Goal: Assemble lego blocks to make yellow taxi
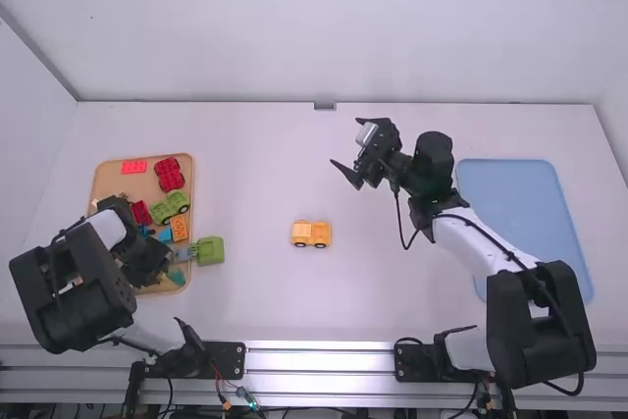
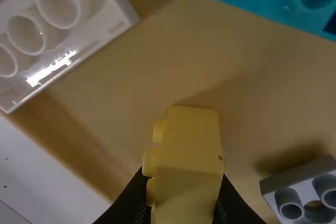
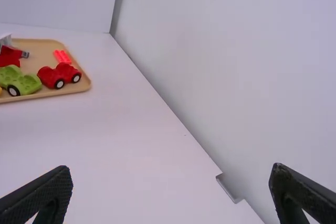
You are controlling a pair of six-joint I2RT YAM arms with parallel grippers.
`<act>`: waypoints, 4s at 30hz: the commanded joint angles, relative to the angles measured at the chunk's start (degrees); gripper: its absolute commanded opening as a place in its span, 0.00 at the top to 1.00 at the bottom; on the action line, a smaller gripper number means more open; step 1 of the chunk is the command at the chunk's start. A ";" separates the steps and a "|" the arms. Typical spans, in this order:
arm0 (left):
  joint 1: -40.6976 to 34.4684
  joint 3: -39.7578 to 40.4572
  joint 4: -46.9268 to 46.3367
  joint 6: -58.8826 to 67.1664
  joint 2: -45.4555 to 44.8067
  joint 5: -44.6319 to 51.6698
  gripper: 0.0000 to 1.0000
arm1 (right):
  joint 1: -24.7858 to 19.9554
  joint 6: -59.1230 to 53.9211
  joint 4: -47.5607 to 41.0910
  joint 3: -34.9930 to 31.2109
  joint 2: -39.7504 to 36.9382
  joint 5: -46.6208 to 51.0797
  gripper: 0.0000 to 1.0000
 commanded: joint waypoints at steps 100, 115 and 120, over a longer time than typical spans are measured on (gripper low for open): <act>-67.47 5.49 44.50 65.57 -10.82 9.18 0.99 | 3.98 46.73 -21.51 5.66 6.64 -13.49 0.38; -67.91 5.49 45.07 65.51 -10.82 9.20 0.73 | 3.85 46.27 -23.89 5.66 6.64 -12.94 0.65; -67.45 5.49 45.59 61.66 -10.82 9.46 0.03 | 3.85 45.16 -23.93 5.68 6.64 -13.05 0.71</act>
